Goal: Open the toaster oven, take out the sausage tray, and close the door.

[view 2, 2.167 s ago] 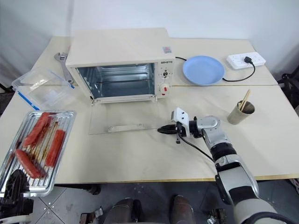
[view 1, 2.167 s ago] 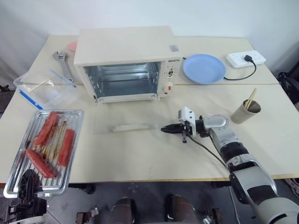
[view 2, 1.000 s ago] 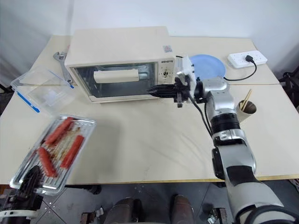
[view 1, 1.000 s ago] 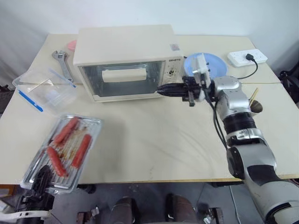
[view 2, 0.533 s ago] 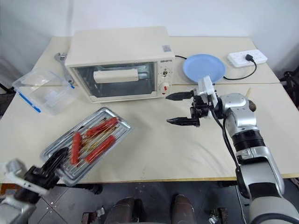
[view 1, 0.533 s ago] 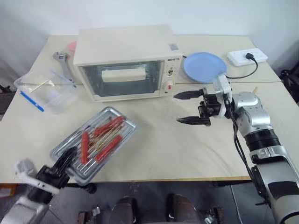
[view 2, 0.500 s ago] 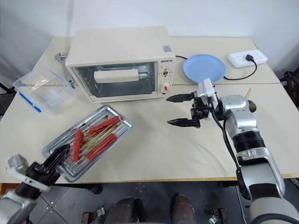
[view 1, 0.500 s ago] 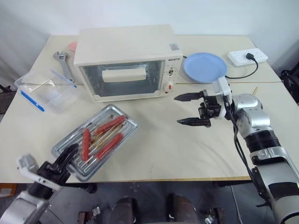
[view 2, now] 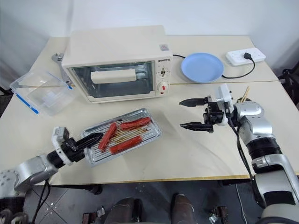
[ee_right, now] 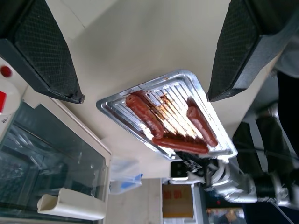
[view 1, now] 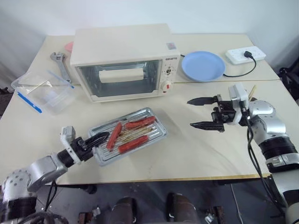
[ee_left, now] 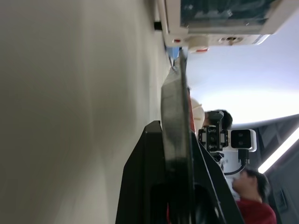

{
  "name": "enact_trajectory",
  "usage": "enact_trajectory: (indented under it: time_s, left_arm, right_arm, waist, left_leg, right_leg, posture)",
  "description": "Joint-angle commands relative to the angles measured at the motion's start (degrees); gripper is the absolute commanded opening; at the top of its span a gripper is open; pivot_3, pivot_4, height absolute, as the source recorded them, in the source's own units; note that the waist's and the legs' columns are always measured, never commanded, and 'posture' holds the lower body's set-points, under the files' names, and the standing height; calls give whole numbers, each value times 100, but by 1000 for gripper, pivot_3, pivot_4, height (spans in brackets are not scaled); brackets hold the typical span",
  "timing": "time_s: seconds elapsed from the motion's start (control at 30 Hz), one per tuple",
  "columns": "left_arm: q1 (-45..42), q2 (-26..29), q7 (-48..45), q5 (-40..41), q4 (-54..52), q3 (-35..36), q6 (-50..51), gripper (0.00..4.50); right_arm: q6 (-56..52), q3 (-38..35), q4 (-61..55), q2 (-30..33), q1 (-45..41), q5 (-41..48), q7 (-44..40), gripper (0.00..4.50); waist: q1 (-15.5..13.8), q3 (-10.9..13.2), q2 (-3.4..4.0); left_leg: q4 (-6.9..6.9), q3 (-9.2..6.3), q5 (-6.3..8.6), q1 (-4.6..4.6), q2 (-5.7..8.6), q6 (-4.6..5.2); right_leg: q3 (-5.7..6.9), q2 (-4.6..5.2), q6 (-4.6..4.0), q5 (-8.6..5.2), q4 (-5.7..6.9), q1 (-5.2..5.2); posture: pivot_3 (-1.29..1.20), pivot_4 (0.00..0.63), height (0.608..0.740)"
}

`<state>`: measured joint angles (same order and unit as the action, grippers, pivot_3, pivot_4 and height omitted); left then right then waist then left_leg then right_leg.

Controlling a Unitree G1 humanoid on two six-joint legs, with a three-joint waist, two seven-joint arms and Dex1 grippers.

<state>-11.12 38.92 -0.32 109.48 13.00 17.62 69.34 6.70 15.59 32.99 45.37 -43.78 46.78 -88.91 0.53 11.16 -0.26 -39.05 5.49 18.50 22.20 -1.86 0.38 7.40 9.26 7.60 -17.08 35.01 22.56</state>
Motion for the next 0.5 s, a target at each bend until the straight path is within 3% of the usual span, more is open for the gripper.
enact_trajectory:
  time_s: [0.03,0.4,0.5]
  left_arm:
    - [-597,118,-520,-518,604,-225,356,0]
    - [-2278,77,-2622,-3336,2036,-974,848,0]
    - [-2560,89,-3237,-4039,2216,-1303,957,826]
  right_arm:
    - [227,22,-166,220,142,404,-359,4406]
    - [333,-384,-344,269,458,305,-359,4406]
    - [346,-512,-366,202,473,220,-359,4500]
  waist:
    - [-34,0,0]
    - [-167,0,1]
    - [-205,0,1]
  left_leg:
    - [0,1,0,0,1,0]
    - [-4,51,-12,-2,7,0]
    - [-6,53,-12,-1,9,1]
  right_leg:
    - [1,0,1,0,0,0]
    - [-3,1,4,2,7,-4]
    - [-4,2,6,3,4,-4]
  posture:
    - [0,150,740]
    - [0,150,740]
    - [0,150,740]
